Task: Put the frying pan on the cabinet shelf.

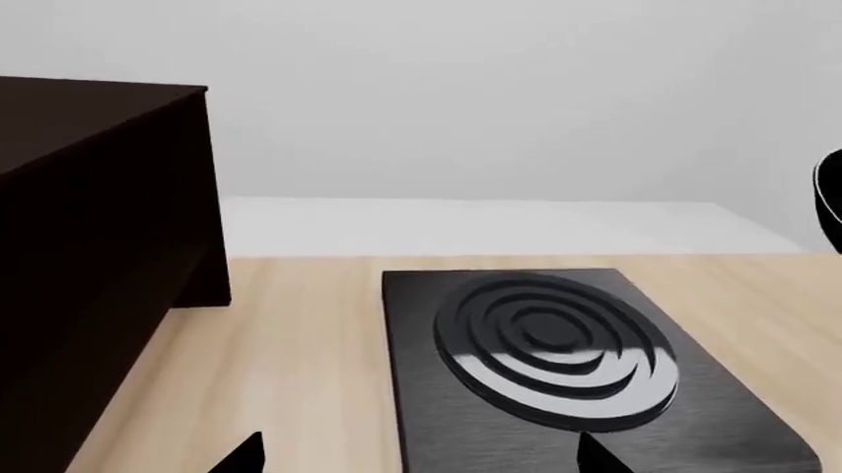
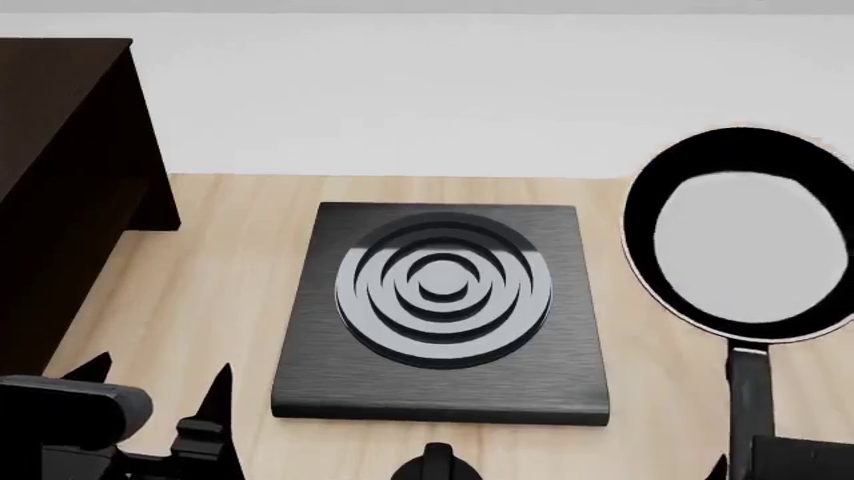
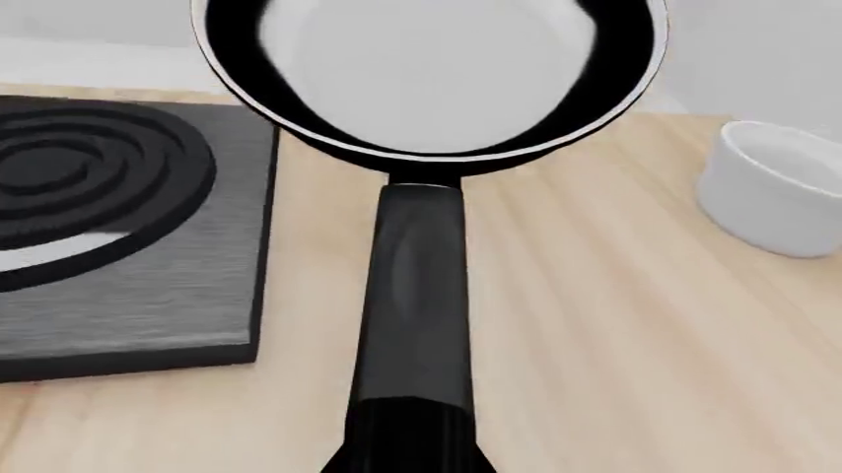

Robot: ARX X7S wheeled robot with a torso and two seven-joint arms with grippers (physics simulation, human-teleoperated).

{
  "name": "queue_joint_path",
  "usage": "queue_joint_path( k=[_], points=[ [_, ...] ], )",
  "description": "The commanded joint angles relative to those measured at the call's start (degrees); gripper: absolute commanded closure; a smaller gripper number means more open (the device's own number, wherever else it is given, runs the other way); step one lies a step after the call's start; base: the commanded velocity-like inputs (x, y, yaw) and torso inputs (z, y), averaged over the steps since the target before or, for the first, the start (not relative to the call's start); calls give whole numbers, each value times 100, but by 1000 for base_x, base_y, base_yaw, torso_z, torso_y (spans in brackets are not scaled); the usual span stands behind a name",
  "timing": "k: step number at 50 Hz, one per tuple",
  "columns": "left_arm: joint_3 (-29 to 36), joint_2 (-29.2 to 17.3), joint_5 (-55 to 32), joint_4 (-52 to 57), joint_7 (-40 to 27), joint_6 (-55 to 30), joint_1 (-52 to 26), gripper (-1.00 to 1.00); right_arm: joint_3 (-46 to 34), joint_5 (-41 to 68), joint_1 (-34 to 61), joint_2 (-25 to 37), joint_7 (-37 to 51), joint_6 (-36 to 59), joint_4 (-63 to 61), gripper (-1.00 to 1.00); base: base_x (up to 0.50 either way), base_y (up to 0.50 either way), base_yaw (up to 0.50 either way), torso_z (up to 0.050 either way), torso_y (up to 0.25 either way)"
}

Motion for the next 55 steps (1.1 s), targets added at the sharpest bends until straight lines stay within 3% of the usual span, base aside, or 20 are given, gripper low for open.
queue_joint_path(
  k=[1, 9, 20, 25, 31, 45, 55],
  points=[
    [-241, -23, -572, 60, 206, -744, -661, -100, -645, -124, 968, 381, -114, 1198, -1368, 100, 0, 0, 0, 0, 0],
    [-637, 11, -1663, 193, 463, -2007, -1530, -100, -1258, 35, 1810, 420, -168, 2027, -1954, 100, 0, 0, 0, 0, 3],
    [-1321, 596, -2675, -242, 264, -2944, -2254, -100, -1822, 133, 2203, 361, -306, 1881, -1873, 100, 0, 0, 0, 0, 2],
    [-2117, 1012, -3497, -547, -344, -3612, -2647, -100, -2004, 185, 2450, 243, -313, 1977, -1902, 100, 0, 0, 0, 0, 0],
    [-2382, 1017, -4961, -1025, -1268, -3922, -2924, -100, -2197, 259, 2480, 129, -289, 2126, -2119, 100, 0, 0, 0, 3, 3],
    [-1975, 983, -6929, -1564, -2614, -3174, -3120, -100, -2448, 384, 2800, -63, -228, 2531, -2372, 100, 0, 0, 0, 0, 1],
    [-1512, 917, -7365, -1461, -2749, -2738, -2962, -100, -2473, 408, 2741, -83, -200, 2456, -2379, 100, 0, 0, 0, 0, 2]
  ],
)
